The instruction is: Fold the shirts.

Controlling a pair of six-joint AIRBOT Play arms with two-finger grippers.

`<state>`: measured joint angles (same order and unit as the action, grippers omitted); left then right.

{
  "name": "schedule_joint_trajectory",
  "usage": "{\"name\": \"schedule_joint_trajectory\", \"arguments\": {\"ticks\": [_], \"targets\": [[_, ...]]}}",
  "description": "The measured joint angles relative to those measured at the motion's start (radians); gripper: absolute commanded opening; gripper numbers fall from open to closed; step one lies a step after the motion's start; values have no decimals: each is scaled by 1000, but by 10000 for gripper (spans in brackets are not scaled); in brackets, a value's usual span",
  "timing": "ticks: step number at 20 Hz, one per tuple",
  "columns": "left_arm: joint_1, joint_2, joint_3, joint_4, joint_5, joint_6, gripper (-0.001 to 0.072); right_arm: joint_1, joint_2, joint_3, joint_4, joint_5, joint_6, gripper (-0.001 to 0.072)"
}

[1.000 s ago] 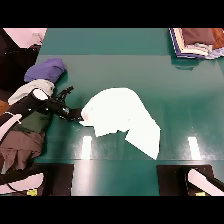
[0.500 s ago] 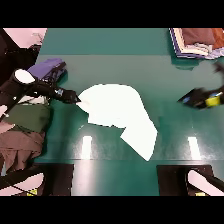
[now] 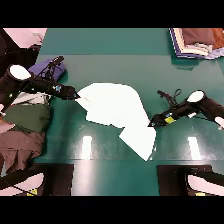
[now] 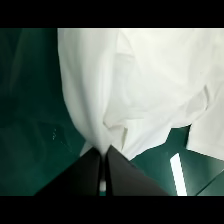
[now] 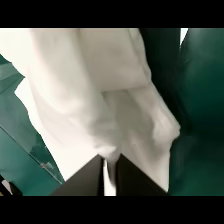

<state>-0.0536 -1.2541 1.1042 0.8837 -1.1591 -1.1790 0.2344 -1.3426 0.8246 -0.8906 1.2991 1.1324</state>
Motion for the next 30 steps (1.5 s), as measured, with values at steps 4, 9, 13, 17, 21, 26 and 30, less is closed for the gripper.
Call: {"name": "schedule_joint_trajectory", "arguments": {"ticks": [4, 9, 13, 17, 21, 26, 30], "targets": [[19, 21, 29, 11, -19, -6, 23, 14, 8, 118, -56, 11, 19, 13], [91, 119, 234, 24, -74, -23, 24, -86, 171, 385, -187, 42, 116, 12], [111, 207, 443, 23, -113, -25, 23, -164, 302, 618, -218, 5, 141, 13], [116, 280, 661, 19, -136, -33, 23, -200, 411, 815, -232, -42, 149, 12], [117, 315, 898, -3, -143, -71, 23, -210, 471, 991, -236, -64, 152, 13], [118, 362, 1025, -68, -145, -116, 23, -213, 452, 1212, -240, -66, 169, 12], [117, 372, 896, -77, -192, -143, 24, -213, 367, 1304, -250, -45, 199, 12]]}}
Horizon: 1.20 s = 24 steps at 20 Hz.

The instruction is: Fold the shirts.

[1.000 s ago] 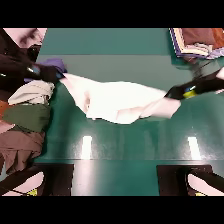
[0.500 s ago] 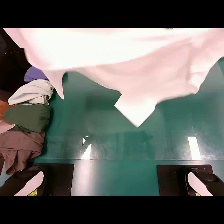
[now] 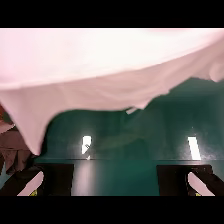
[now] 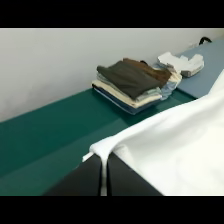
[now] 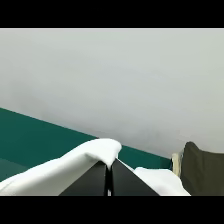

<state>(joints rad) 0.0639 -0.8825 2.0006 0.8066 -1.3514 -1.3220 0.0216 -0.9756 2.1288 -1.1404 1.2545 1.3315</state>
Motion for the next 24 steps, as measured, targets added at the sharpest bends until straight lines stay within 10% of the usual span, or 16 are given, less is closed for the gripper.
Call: {"name": "schedule_joint_trajectory", "arguments": {"ticks": [8, 15, 16, 17, 18, 19, 24], "targets": [[1, -112, -767, 69, 76, 16, 24, 13, -309, -246, -7, 131, 46, 12], [1, -431, -911, 41, 378, 84, 27, 31, -608, -401, 24, 7, 47, 13], [1, -469, -900, 38, 405, 87, 86, 32, -642, -407, 41, -16, 47, 15], [1, -503, -886, 31, 426, 90, 358, 32, -667, -411, 58, -39, 47, 33], [1, -530, -874, 28, 445, 93, 466, 33, -688, -414, 76, -60, 47, 208], [2, -548, -864, 27, 457, 93, 467, 33, -708, -417, 95, -84, 48, 369], [39, -585, -776, 31, 416, 97, 467, -6, -740, -383, 176, -104, 47, 384]]}}
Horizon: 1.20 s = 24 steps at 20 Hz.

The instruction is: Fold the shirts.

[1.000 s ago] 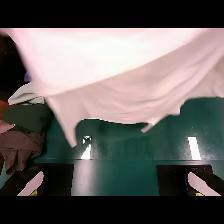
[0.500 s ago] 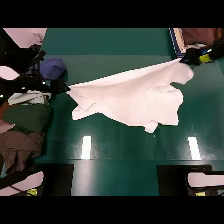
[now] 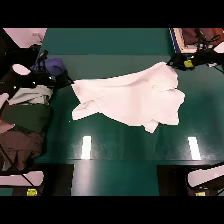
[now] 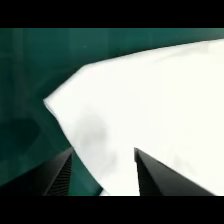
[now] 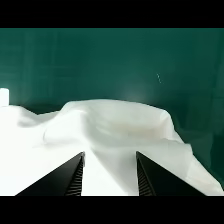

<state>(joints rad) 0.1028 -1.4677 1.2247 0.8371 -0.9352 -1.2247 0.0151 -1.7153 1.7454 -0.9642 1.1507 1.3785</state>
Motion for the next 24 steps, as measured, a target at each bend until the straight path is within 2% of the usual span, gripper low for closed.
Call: {"name": "schedule_joint_trajectory", "arguments": {"ticks": [4, 7, 13, 20, 21, 22, 23, 24], "targets": [[79, 31, 19, 56, -191, 1, 467, -74, 65, -47, 18, 146, -51, 383], [100, 82, -89, 93, -259, 8, 468, -130, 162, -178, 24, 209, -78, 383], [113, 122, -386, 3, -215, 117, 468, -188, 342, -428, 30, 241, -126, 384], [71, 128, -493, -88, -131, 176, 465, -198, 413, -503, 34, 238, -140, 383], [47, 129, -496, -90, -112, 175, 421, -200, 416, -505, 34, 238, -140, 383], [21, 130, -499, -87, -90, 171, 204, -202, 418, -507, 37, 239, -141, 383], [0, 126, -502, -76, -64, 157, 20, -207, 420, -508, 37, 241, -141, 383], [-16, 125, -506, -69, -51, 146, 24, -215, 421, -508, 37, 245, -141, 383]]}}
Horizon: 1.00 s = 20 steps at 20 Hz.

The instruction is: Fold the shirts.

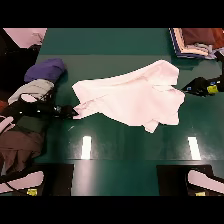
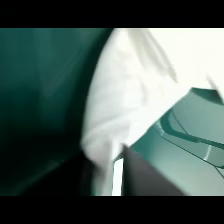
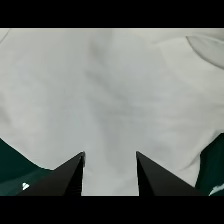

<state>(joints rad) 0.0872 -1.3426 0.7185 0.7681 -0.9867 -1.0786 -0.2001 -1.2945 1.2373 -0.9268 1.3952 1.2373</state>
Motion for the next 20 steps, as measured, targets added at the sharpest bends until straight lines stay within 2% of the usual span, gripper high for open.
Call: {"name": "schedule_joint_trajectory", "arguments": {"ticks": [5, 7, 12, 17, 19, 20], "targets": [[-34, 2, 51, 27, -35, -32, 24, -96, 17, -71, -24, 40, 0, 388], [-39, 4, 100, 16, -76, -35, 24, -152, 29, -153, -47, 32, 2, 471], [-43, 5, 198, 11, -130, -46, 24, -241, -25, -341, -53, -30, -22, 436], [-43, 5, 227, 8, -145, -65, 24, -207, -114, -405, -3, -64, -65, 423], [-43, 5, 231, 7, -147, -69, 24, -177, -131, -411, -1, -76, -72, 214], [-43, 5, 231, 6, -148, -71, 23, -159, -135, -415, -2, -91, -77, 71]]}}
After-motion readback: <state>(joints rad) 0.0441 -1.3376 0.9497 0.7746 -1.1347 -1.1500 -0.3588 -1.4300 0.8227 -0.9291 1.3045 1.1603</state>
